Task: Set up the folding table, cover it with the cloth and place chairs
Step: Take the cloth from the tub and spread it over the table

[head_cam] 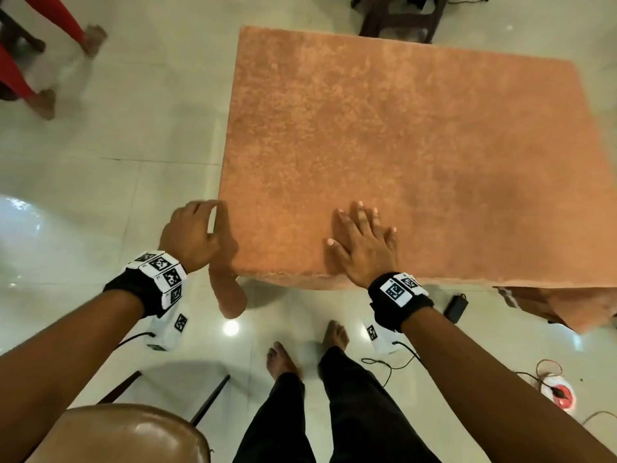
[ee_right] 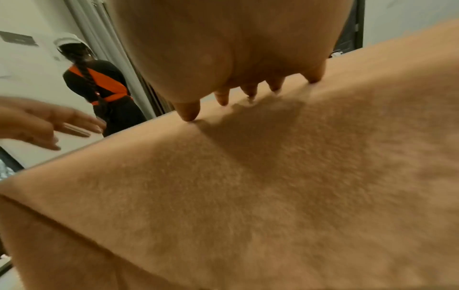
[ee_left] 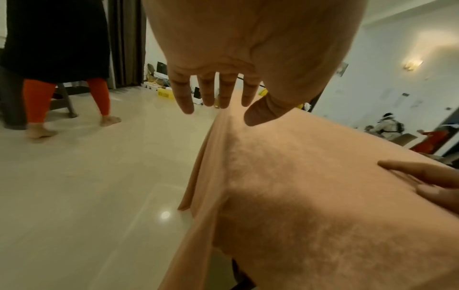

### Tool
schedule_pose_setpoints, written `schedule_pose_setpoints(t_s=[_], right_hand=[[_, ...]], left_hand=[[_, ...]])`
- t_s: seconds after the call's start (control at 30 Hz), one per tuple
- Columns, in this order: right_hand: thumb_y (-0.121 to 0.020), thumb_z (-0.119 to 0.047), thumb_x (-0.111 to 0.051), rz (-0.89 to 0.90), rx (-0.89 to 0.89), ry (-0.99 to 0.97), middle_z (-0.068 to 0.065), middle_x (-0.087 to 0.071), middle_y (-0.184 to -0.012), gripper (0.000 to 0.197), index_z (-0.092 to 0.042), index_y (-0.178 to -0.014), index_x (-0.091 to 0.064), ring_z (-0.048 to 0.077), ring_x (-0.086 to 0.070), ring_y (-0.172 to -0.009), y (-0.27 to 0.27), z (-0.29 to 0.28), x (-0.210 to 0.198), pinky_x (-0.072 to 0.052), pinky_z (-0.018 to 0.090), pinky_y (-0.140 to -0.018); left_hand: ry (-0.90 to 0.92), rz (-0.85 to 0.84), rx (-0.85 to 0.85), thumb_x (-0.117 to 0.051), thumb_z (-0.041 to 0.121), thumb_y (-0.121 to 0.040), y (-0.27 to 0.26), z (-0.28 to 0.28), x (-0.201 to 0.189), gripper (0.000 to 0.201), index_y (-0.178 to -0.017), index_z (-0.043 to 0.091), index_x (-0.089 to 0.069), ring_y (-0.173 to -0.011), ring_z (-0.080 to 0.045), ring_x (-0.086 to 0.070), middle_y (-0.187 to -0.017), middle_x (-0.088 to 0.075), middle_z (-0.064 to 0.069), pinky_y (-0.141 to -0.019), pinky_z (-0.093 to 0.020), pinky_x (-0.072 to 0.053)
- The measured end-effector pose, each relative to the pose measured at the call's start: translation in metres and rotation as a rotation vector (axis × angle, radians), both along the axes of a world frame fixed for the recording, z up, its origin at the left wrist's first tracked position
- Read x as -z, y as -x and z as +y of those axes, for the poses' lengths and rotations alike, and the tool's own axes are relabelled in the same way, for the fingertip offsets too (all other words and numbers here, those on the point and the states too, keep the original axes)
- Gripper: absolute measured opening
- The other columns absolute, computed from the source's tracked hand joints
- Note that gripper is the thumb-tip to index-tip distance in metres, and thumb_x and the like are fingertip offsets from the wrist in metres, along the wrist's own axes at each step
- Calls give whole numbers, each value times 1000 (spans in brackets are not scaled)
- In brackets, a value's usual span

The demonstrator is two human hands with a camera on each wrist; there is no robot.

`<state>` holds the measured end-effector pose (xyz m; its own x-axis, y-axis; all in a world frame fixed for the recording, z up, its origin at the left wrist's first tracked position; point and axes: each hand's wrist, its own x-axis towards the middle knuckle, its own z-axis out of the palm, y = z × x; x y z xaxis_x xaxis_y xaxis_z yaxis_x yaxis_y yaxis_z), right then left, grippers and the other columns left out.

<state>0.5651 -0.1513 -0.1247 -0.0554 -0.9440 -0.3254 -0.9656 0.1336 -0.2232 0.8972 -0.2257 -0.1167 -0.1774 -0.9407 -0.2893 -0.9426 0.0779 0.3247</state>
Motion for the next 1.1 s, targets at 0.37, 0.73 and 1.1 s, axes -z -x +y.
schedule_pose_setpoints(t_s=[0.37, 0.73, 1.1], right_hand=[[-98, -64, -30, -69, -112, 58, -3, -16, -168, 65, -36, -156, -30, 22, -8, -155, 79, 91, 6, -9, 56, -122], [-99, -69, -20, -56, 287, -7, -6, 5, -169, 63, -45, -157, -11, 26, 8, -155, 294, 15, -1, 3, 66, -119], [-95, -73, -25, -27, 782, 3, -6, 6, -169, 69, -46, -157, -8, 22, 5, -155, 489, 141, 7, -4, 62, -121]], left_hand=[[23, -139, 500, -28, 71, -90, 182, 3, -23, 75, -155, 39, -8, -151, -24, 17, -165, 12, 5, -119, -59, 1], [-24, -198, 693, -33, 75, -89, 404, -47, -8, 80, -154, 45, 0, -151, -25, 16, -165, 12, 6, -117, -65, -1], [-40, -209, 1120, -27, 72, -92, 632, 0, 2, 76, -155, 42, 4, -151, -25, 17, -164, 19, 6, -113, -70, 0]])
